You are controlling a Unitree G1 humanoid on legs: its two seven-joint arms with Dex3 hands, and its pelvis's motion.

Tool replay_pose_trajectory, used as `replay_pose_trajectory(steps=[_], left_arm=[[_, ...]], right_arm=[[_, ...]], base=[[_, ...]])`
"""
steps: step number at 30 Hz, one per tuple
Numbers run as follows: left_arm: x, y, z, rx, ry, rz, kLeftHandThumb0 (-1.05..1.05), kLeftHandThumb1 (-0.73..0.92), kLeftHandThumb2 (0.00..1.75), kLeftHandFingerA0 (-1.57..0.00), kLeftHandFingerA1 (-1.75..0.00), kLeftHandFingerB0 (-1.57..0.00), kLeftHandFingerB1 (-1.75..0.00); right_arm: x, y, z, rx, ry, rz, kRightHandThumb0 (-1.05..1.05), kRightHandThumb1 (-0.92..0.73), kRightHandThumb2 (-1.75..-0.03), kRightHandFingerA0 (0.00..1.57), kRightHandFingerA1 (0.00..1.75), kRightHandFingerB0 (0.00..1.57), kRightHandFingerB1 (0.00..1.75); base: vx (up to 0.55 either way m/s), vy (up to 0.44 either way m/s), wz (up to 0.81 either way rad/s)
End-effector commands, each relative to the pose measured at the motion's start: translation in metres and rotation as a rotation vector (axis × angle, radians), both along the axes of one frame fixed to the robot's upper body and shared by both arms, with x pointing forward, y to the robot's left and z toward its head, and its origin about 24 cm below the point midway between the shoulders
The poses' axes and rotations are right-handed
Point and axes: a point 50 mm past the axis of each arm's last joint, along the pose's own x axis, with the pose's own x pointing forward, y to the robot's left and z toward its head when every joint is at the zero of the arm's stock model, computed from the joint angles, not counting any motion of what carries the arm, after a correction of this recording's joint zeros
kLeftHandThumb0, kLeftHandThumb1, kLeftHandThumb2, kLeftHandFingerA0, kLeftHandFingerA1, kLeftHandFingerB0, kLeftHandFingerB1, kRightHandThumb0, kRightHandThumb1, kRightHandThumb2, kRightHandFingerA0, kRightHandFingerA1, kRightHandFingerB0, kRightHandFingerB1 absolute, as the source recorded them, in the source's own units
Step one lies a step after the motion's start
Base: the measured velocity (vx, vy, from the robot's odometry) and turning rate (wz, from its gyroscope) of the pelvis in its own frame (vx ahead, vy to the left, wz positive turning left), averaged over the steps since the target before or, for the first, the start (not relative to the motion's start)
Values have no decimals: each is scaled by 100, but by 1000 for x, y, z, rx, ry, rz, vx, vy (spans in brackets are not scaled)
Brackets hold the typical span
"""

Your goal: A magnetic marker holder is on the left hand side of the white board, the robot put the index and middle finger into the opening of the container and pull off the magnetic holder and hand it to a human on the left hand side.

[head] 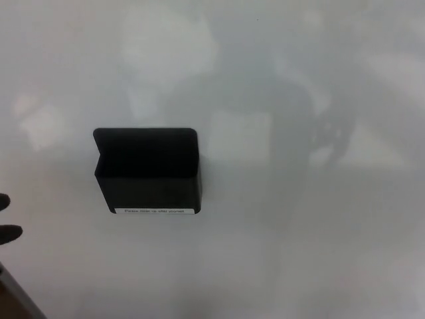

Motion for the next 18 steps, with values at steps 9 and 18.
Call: replay_pose_trajectory(steps=[9, 18], left_arm=[[30, -55, 74, 682, -350, -226, -33, 42, 52, -60, -43, -58, -47], [59, -87, 88, 999, -322, -298, -40, 34, 72, -42, -58, -38, -55]], right_arm=[[41, 26, 10, 114, -279, 99, -54, -73, -62, 79, 54, 36, 32], [42, 27, 11, 111, -291, 110, -54, -73, -62, 80, 52, 38, 33]], base=[[0, 0, 0], [0, 0, 0]])
